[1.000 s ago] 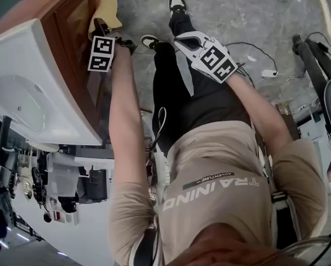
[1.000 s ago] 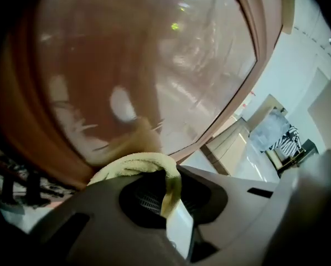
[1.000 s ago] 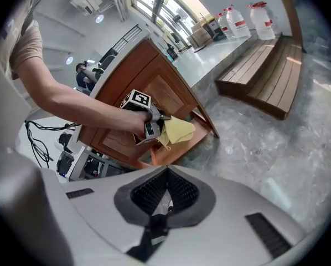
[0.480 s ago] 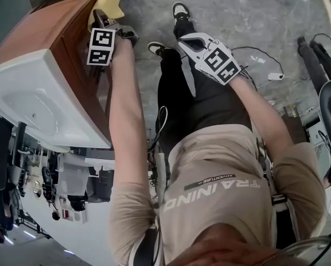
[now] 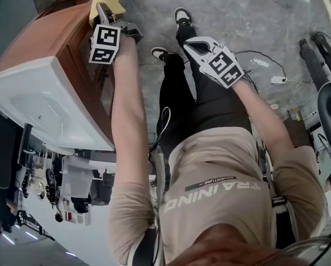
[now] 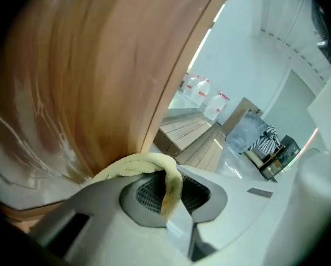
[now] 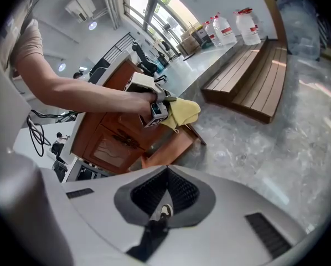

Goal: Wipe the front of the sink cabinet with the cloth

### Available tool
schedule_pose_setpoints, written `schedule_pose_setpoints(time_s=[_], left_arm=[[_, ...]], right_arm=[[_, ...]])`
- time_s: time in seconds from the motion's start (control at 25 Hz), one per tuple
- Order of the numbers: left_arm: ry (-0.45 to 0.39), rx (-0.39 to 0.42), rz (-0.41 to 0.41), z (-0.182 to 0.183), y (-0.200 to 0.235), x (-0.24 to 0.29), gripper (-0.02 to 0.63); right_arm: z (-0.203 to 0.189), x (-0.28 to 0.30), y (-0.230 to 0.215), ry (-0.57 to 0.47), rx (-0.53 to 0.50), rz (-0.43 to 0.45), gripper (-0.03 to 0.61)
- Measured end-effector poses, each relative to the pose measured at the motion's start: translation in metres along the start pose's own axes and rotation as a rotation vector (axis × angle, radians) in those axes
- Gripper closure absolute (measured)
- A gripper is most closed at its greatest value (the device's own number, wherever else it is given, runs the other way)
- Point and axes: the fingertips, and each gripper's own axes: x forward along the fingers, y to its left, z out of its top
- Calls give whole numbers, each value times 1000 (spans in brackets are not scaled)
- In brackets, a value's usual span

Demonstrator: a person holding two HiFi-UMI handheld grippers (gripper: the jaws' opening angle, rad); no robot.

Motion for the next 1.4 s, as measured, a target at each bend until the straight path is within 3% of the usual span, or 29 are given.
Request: schedule_pose_setpoints(time_s=[0.44, 0.6, 0.8, 1.0, 1.12, 1.4], left_arm=[[-74, 68, -178, 43, -65, -53, 571], [-69, 77, -247, 46, -92, -100, 571], [-90, 207, -331, 51, -131, -171, 571], [-96, 254, -387, 52, -150, -255, 571], [-92, 237, -403, 50, -149, -302, 571], [-150, 243, -357, 58, -120, -389, 571]], right_arm=[[36, -13, 23, 1, -107, 2, 566], [48, -28, 41, 5, -157, -10, 566], [84, -60, 54, -38, -265, -87, 566], [112, -103, 75, -78, -354, -170, 566], [128, -124, 101, -117, -386, -168, 566], [184, -140, 176, -197, -548, -134, 568]])
